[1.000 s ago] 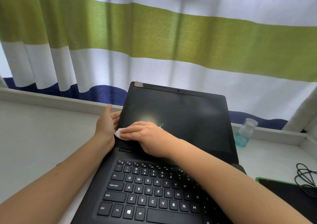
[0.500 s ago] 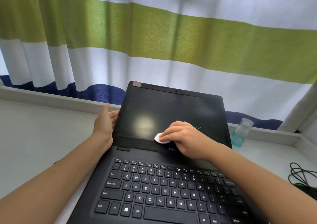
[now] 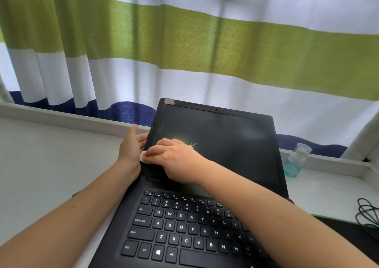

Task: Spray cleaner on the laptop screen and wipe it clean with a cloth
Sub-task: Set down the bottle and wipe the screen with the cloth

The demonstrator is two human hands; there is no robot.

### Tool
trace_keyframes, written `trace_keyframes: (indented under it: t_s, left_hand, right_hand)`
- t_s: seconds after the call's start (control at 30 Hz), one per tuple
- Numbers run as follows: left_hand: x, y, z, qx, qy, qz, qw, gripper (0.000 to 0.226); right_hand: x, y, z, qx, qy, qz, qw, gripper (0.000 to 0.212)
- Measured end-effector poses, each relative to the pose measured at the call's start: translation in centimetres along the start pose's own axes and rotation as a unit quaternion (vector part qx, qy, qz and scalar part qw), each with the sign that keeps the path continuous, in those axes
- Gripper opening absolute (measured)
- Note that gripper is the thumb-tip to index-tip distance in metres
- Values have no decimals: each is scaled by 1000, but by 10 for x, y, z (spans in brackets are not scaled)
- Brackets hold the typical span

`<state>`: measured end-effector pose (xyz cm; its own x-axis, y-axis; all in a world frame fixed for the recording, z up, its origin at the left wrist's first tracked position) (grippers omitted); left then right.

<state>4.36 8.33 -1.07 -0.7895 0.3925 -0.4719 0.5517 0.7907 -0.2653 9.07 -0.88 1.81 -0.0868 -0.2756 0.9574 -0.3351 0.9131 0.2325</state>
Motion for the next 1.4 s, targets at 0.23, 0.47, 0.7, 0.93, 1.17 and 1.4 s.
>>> trace_keyframes:
  t_s: [0.23,0.47,0.7,0.93,1.17,1.4]
  left_hand:
    - [2,0,0,-21,19,-17,999,49]
    - [3,3,3,-10,19,-13,1000,48]
    - [3,4,2,-17,14,-7,1000,50]
    - [2,-1,-1,-24,21,-10,999,52]
    - [3,1,-1,-33,23,-21,999,52]
    - [4,7,2,-21,13,-8,1000,52]
  right_hand:
    - [2,9,-36,-66,-34,-25,997,51]
    - [19,19,-81,-179,-64,-27,981,56]
    - [11,15,-70,-128,-35,-43,990,55]
    - [-7,-7,-25,20,21,-35,999,45]
    - [-13,23,-42,-120,-26,0,992,58]
    - [-10,51,-70,-225,-26,-8,974,57]
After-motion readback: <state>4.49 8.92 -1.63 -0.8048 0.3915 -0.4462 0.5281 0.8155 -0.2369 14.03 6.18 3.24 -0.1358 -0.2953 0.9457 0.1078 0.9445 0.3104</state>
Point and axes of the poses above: each hand's wrist, its own y-axis towards the middle knuckle, its own x-axis out of the back of the hand, z = x × y, the point moved 5 cm from there along y, towards the middle knuckle, and after that the axes turned 5 degrees about x, right-handed, at the moved point
